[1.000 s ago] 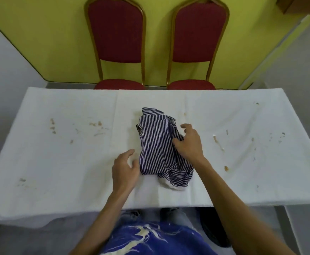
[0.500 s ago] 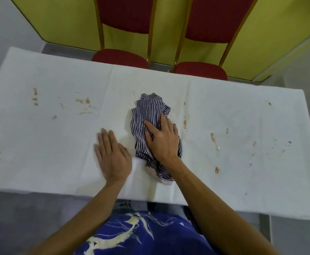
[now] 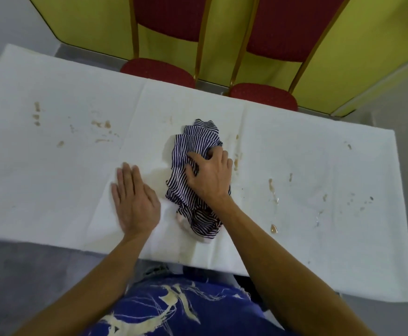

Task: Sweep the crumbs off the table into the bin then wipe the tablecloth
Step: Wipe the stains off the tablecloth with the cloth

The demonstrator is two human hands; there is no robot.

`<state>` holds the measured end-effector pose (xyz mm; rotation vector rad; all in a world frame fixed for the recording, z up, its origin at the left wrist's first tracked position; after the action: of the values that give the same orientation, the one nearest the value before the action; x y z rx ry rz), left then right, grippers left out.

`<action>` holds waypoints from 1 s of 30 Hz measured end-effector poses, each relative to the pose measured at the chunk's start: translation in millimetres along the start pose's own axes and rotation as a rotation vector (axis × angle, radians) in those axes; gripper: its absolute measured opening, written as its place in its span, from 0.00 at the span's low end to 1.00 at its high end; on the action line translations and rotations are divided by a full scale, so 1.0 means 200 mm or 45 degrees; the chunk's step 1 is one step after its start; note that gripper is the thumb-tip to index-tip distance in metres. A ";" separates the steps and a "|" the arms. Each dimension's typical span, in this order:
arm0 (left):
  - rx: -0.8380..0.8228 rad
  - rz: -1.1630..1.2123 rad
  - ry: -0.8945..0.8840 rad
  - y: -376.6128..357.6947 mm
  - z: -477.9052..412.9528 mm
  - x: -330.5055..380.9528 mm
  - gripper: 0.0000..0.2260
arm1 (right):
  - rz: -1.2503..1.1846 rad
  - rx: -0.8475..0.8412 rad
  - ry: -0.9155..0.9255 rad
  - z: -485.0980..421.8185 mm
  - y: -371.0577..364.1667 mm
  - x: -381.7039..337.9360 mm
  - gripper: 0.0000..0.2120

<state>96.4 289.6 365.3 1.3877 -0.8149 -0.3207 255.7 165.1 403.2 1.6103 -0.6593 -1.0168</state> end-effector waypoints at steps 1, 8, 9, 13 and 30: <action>0.008 0.004 0.001 0.00 0.00 0.01 0.25 | 0.001 -0.007 -0.007 -0.04 0.02 0.04 0.16; 0.070 -0.006 0.026 0.00 -0.01 -0.01 0.24 | 0.041 -0.145 -0.265 0.04 -0.05 0.00 0.31; 0.072 -0.005 0.029 0.00 -0.01 -0.01 0.24 | 0.081 -0.175 -0.230 0.09 -0.09 -0.06 0.33; 0.065 -0.004 0.021 -0.03 0.02 -0.02 0.24 | 0.040 -0.113 -0.279 0.08 -0.08 0.02 0.22; 0.092 0.020 -0.013 -0.04 0.01 -0.01 0.25 | 0.227 -0.039 -0.753 0.01 0.28 1.07 0.20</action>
<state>94.5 288.1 357.6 1.4477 -0.8523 -0.2884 362.0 -28.4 396.1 1.1909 -1.1534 -1.3695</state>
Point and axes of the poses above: each hand's wrist, its own z-axis away from the middle knuckle, its own y-axis out of the back of the hand, x = y × z, the point moved 5 cm from there along -z, towards the middle knuckle, and after that the axes turned 1 degree about -x, right-handed, at the moved point
